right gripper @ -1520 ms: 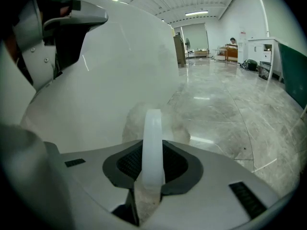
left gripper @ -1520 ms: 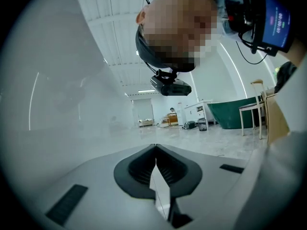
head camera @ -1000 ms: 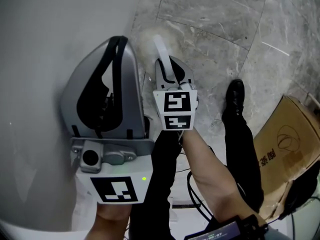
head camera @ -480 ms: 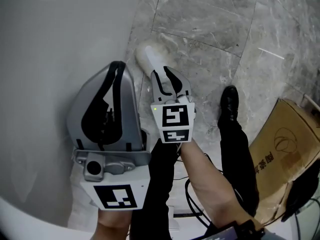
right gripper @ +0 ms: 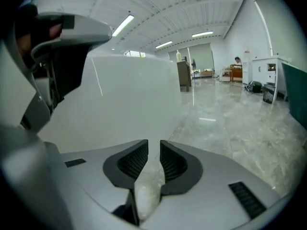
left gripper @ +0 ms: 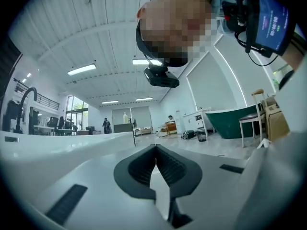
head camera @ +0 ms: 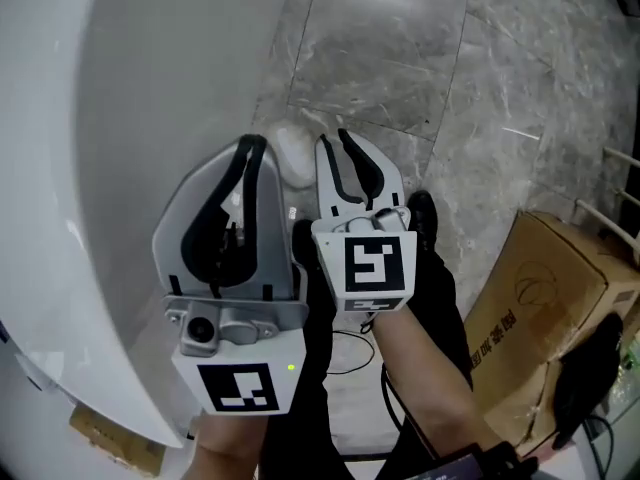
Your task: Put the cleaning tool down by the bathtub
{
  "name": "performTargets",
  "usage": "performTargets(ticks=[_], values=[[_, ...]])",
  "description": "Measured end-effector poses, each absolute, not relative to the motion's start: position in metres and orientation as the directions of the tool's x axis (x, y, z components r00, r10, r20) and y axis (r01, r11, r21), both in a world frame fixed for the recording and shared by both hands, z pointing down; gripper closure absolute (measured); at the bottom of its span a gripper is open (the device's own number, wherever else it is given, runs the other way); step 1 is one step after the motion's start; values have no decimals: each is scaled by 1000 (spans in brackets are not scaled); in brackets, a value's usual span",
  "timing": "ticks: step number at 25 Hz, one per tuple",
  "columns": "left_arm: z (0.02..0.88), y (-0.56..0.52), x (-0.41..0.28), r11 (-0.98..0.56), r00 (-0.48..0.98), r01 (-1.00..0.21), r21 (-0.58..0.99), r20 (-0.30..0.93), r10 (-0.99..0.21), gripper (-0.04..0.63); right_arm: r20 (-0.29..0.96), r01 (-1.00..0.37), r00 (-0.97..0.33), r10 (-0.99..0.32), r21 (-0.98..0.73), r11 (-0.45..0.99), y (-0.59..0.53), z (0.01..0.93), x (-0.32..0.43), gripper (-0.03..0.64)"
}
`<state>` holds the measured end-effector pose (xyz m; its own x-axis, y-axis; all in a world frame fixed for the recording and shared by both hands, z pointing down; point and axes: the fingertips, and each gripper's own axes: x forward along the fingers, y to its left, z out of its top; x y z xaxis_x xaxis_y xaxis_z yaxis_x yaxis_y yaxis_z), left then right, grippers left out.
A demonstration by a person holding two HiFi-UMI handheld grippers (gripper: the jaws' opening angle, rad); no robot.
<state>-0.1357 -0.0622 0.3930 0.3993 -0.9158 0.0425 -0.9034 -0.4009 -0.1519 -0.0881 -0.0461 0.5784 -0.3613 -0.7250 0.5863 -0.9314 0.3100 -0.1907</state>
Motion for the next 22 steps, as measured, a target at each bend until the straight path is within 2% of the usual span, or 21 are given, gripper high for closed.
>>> performTargets(ticks=[2,7,13,17,22], values=[[361,-70,-127,-390,393,-910,-142,6,-919,578,513,-934,-357,-781,-170,315,-66,529,-72,528],[284,-87,-111,-375,381,-920,-113,-32,-924,578,442,-936,-351,-826,-158,314,-86,411,-43,541],[210,-111,-92,-363,370,-926,-106,-61,-927,578,241,-936,-352,-904,-90,340,-104,285,-18,569],[179,-114,-72,-369,381,-920,-129,-82,-921,578,183,-933,-360,-915,-59,355,-108,246,-3,601],[177,-115,-65,-385,400,-908,-163,-66,-914,578,144,-925,-379,-914,-44,377,-110,234,-4,603]])
